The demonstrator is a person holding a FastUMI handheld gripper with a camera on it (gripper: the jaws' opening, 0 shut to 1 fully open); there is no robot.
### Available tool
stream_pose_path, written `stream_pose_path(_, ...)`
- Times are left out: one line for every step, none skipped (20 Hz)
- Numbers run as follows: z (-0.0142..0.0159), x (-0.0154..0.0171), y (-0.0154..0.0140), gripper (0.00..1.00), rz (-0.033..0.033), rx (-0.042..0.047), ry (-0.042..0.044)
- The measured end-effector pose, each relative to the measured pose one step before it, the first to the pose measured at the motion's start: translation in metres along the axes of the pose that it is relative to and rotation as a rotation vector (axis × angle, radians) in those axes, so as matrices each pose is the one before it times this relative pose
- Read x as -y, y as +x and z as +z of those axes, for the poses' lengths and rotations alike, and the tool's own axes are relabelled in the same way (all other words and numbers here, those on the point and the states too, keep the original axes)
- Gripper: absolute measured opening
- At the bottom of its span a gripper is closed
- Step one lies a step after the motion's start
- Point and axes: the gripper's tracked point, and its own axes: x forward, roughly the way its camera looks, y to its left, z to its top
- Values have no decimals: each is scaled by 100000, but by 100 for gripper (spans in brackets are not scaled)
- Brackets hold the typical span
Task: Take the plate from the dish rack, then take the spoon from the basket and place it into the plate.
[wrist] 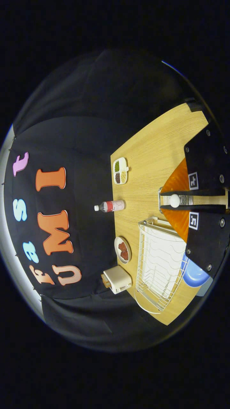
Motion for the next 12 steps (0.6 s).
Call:
stream_pose_path(751, 79, -512, 11, 256, 1325, 613)
stream_pose_path(745, 116, -489, 11, 511, 1196, 1171)
stream_pose_path(625, -116, -569, 11, 885, 629, 1405)
stream_pose_path(603, -98, -552, 11, 565, 911, 928)
stream_pose_path(511, -111, -578, 10, 546, 928, 197)
stream_pose_path(617, -167, -540, 10, 737, 1152, -296)
stream_pose_path(24, -298, -396, 10, 1019, -750, -1539)
stream_pose_path(58, -203, -457, 10, 511, -382, -2262)
stream_pose_path(209, -429, -256, 11, 1502, 689, -1030)
stream_pose_path(-26, -753, -259, 11, 2176, -461, -243)
stream_pose_path(-125, -604, -306, 10, 2135, -621, 33)
stream_pose_path(-55, -889, -438, 10, 2830, -322, 598)
